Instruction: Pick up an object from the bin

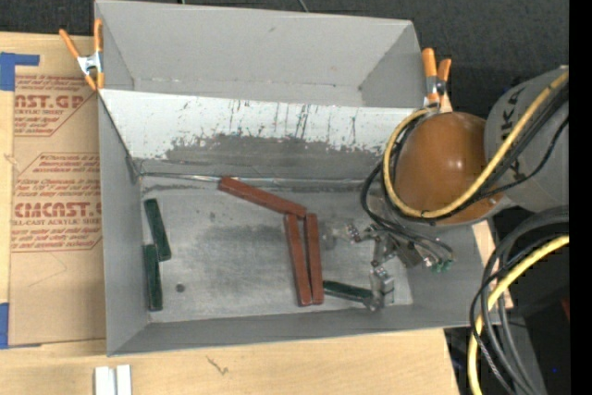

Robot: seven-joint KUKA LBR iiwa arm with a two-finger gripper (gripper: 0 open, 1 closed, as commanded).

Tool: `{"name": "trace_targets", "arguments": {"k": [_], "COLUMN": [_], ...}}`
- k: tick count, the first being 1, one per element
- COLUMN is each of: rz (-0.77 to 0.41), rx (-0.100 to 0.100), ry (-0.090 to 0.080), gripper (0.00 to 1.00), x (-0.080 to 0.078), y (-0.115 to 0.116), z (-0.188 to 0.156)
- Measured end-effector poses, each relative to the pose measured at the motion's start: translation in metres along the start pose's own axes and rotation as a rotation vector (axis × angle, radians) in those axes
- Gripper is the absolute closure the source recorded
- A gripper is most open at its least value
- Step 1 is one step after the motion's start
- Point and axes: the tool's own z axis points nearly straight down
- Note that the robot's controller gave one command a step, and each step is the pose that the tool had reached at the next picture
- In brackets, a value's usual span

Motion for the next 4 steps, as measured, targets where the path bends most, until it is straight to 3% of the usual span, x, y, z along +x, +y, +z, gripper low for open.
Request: {"name": "trace_targets", "arguments": {"k": [1,2,3,4], "rz": [-0.256,-0.256,-0.250,-0.249], "rx": [0.002,0.002,-0.004,0.001], "ry": [-0.003,-0.003,0.005,-0.002], "gripper": [1.00,1.00,1.00,1.00], "x": [0.001,0.001,-0.001,-0.004], "y": [0.015,0.015,0.024,0.023], "z": [0.035,0.035,-0.019,-0.075]}}
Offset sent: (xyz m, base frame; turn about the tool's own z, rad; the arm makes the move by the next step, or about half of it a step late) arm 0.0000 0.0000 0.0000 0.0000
